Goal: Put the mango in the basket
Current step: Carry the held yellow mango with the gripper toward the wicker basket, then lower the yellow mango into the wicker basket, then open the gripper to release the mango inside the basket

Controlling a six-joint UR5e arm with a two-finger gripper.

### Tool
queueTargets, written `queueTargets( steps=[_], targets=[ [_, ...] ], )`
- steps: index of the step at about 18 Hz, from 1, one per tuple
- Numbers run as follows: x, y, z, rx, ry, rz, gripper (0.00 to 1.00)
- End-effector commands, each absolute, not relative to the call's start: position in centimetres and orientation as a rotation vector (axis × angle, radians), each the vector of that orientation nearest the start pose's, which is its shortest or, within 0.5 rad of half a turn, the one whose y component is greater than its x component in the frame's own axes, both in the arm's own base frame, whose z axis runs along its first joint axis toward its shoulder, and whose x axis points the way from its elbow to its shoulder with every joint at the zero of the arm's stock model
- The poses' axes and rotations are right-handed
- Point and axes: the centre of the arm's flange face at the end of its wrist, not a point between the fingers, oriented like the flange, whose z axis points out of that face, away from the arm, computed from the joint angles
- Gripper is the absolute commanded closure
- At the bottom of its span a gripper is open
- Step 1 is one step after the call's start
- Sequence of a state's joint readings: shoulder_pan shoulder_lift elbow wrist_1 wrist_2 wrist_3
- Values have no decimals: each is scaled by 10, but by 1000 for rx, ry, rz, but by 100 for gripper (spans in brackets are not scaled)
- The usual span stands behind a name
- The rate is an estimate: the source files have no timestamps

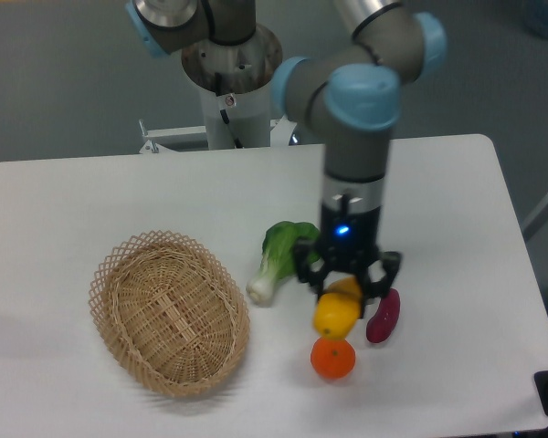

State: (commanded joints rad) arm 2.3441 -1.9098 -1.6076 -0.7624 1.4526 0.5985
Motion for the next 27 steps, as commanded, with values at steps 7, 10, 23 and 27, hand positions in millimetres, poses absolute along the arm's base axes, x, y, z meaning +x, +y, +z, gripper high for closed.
queueTargets(
  steps=[7, 10, 23, 27],
  targets=[
    [-247, 612, 307, -2836, -191, 236, 55],
    [-218, 622, 299, -2842, -212, 203, 55],
    [-171, 629, 232, -2954, -93, 133, 55],
    [-171, 630, 230, -2958, -73, 133, 54]
  ],
)
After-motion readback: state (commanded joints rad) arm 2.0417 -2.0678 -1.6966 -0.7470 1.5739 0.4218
